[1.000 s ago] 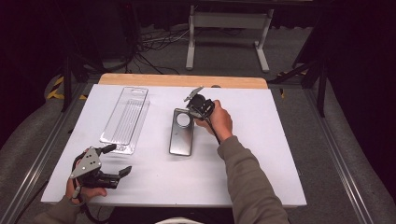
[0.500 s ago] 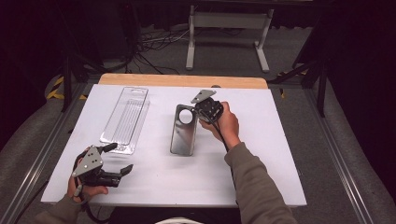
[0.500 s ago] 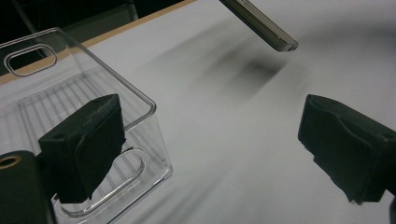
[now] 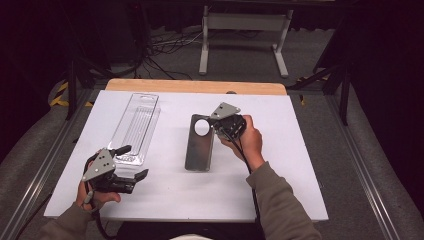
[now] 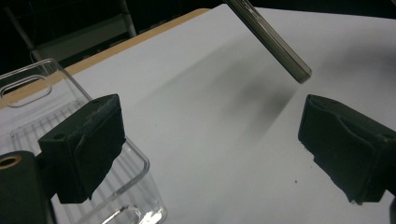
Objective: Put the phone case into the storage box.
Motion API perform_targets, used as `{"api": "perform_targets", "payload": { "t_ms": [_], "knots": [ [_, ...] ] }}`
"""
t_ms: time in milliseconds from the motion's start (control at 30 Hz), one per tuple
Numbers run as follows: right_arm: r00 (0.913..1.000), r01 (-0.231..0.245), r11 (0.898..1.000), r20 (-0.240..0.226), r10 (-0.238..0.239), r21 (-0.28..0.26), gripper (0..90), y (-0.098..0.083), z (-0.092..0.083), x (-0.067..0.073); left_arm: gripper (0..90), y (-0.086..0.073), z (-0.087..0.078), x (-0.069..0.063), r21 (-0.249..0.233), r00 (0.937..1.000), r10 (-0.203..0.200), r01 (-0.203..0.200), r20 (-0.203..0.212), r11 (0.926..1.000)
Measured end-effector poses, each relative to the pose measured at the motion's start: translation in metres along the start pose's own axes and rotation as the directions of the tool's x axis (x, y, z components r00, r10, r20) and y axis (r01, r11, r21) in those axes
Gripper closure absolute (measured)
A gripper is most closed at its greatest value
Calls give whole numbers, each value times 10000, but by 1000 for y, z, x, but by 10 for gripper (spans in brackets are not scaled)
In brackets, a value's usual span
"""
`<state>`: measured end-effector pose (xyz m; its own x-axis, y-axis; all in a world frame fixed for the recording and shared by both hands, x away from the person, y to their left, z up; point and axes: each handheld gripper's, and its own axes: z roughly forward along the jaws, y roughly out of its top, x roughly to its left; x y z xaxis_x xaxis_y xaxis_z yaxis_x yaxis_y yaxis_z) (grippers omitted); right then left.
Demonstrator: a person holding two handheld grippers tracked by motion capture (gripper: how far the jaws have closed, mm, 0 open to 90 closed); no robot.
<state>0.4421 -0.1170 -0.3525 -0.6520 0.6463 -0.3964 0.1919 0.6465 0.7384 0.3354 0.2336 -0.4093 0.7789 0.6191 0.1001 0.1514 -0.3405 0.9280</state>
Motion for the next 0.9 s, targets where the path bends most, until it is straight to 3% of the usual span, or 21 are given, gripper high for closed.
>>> {"api": "perform_targets", "payload": {
  "t_ms": [167,367,533,700,900],
  "knots": [
    [9999,128,9995,119,-124,-283,850,-3,-13,8,98,18,7,-3,-64,9997,-213,213,104,9998],
    [9992,319,9973,249,-303,-664,850,-5,-28,18,114,34,12,-10,-320,9998,197,-196,39,9993],
    [9969,643,9943,497,-602,-846,849,-8,-36,30,115,48,23,-15,-640,9979,381,-346,532,9973],
    [9946,860,9926,649,-806,-858,849,-12,-39,38,117,57,36,-18,-669,9957,151,-91,909,9977],
    [9906,1176,9870,824,-1089,-1096,848,-12,-45,49,158,67,50,-23,-721,9950,122,-51,991,9974]
  ]
}}
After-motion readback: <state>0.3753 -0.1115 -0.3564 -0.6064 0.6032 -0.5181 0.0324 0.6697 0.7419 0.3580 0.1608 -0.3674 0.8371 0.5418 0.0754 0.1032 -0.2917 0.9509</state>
